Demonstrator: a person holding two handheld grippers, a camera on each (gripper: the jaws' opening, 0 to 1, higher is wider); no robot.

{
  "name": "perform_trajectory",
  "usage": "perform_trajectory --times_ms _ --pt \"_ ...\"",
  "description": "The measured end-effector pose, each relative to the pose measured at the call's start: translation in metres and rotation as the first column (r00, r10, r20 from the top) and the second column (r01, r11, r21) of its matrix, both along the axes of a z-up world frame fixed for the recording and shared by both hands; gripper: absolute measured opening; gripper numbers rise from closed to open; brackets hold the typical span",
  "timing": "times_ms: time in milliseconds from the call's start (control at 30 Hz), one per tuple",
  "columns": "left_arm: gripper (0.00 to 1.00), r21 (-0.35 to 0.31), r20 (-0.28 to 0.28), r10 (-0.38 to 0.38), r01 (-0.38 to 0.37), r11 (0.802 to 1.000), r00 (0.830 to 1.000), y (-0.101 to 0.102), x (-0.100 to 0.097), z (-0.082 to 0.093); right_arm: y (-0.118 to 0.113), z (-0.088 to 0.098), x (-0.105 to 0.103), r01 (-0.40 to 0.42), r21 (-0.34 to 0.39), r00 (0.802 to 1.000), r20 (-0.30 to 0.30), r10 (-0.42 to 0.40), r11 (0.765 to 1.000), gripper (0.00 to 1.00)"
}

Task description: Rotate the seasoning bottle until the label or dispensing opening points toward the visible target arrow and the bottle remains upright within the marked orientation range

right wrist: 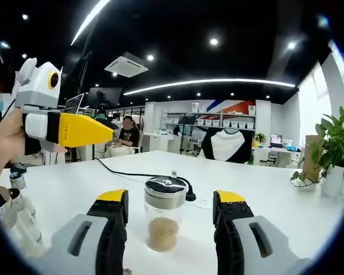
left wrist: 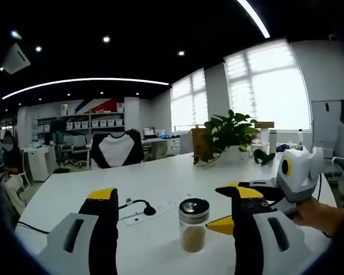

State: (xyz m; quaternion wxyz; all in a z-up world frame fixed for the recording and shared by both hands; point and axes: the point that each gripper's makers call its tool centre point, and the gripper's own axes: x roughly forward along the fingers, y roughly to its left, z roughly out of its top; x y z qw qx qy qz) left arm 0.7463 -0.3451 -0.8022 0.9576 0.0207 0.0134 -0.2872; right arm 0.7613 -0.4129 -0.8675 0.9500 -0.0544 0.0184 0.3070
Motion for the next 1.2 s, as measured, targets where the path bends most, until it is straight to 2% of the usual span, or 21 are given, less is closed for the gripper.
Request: perform_trajectory --times_ms 167,367,433,500,533,633,667,767,1200 --pt "0.87 0.026 -0.018 -0.01 0.01 1.0 1.0 -0.003 0.001 -0.012 0.006 -0.009 0.012 0.009 -0.003 1.0 -0.021 -0.009 1.0 0.56" --pt "0.86 -0.008 -0.047 -0.019 0.019 1.0 0.999 -0.001 0.006 -0.022 0.009 -0.011 0.027 0.009 -0.025 0.999 -0.038 -0.01 1.0 0.53" --pt "0.86 0.001 -0.06 -0.02 0.02 1.0 0.998 0.0 0.013 -0.024 0.01 -0.012 0.028 0.007 -0.016 0.999 -0.039 -0.007 1.0 0.52" --pt "0.85 0.011 -0.041 -0.016 0.017 1.0 0.999 -0.002 0.008 -0.023 0.012 -0.015 0.029 0.002 0.01 0.999 -0.044 -0.002 1.0 0.52" --pt "0.84 0.029 -0.034 -0.019 0.02 0.999 0.999 -0.002 0.008 -0.024 0.013 -0.02 0.03 -0.007 -0.003 0.998 -0.064 0.007 1.0 0.51" --pt "0.84 0.021 -0.04 -0.01 0.011 1.0 0.999 0.0 0.005 -0.025 0.012 -0.022 0.032 -0.012 0.02 0.997 -0.071 0.013 1.0 0.46" --pt "0.84 0.026 -0.041 -0.014 0.015 1.0 0.999 0.0 0.006 -0.025 0.013 -0.024 0.03 -0.024 0.034 0.995 -0.094 0.027 0.999 0.45" --pt "0.84 0.055 -0.041 -0.017 0.019 0.998 0.999 0.0 0.007 -0.028 0.014 -0.026 0.03 -0.029 0.021 0.995 -0.093 0.031 0.999 0.44" --pt "0.84 0.063 -0.053 -0.04 0.044 0.997 0.998 -0.007 0.009 -0.032 0.014 -0.018 0.036 -0.037 0.036 0.998 -0.056 0.039 0.999 0.41"
